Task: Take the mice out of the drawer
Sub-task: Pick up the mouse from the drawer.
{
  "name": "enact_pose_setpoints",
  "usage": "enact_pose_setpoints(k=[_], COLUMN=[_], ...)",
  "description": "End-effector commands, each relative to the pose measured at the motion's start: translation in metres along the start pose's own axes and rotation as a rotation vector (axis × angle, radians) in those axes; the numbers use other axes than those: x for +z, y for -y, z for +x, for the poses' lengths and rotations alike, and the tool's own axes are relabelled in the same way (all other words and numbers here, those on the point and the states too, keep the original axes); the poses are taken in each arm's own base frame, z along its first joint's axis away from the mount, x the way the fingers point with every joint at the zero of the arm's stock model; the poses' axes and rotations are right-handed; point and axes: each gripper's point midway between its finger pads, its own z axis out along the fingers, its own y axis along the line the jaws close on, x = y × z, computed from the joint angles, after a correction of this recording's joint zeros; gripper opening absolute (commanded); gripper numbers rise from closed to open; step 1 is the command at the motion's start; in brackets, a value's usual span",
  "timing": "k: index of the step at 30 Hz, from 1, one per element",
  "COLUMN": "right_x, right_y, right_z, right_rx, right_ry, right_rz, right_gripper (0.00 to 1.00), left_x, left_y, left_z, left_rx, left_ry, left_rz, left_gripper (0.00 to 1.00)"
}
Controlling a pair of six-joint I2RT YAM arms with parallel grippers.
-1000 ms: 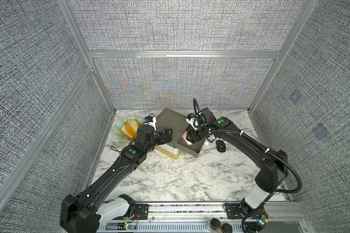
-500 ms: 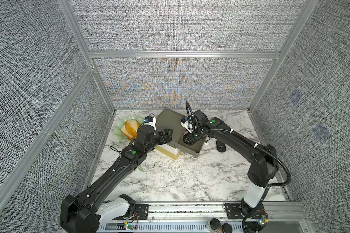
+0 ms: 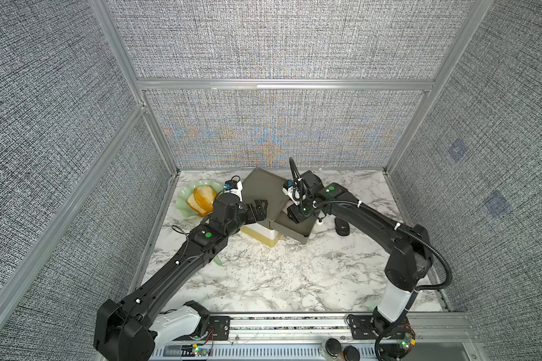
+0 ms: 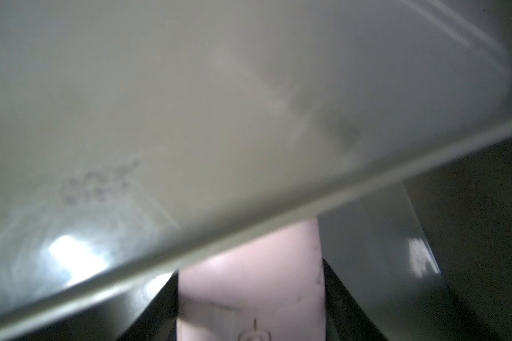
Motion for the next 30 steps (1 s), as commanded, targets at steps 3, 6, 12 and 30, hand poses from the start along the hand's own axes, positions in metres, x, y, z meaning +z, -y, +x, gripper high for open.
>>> enact_pose_setpoints(k=[3, 6, 12, 30], right_x=[-0.004, -0.01, -0.019, -0.082], right_y=[0.005, 0.004, 0.017, 0.025], right_z=[0.005, 0.002, 0.003, 0.002], right_rx=[0.093, 0.142, 0.255, 0.412], right_ry=[-0.011, -0.002, -0.006, 0.051], right_rz=[0.02, 0.011, 0.045, 0.032], right_gripper=[0.51, 0.49, 0.47, 0.44], left_x=[-0.002, -0.003, -0.006, -0.013], left_y=[0.006, 0.007, 0.01, 0.023], left_z=[-0.008, -0.01, -0.011, -0.017], left_rx=[0.008, 0.008, 0.009, 0.028], left_ry=[0.02, 0.024, 0.027, 0.015], left_rz=[0.019, 0.02, 0.03, 0.075], left_gripper=[1.0, 0.99, 1.0, 0.99])
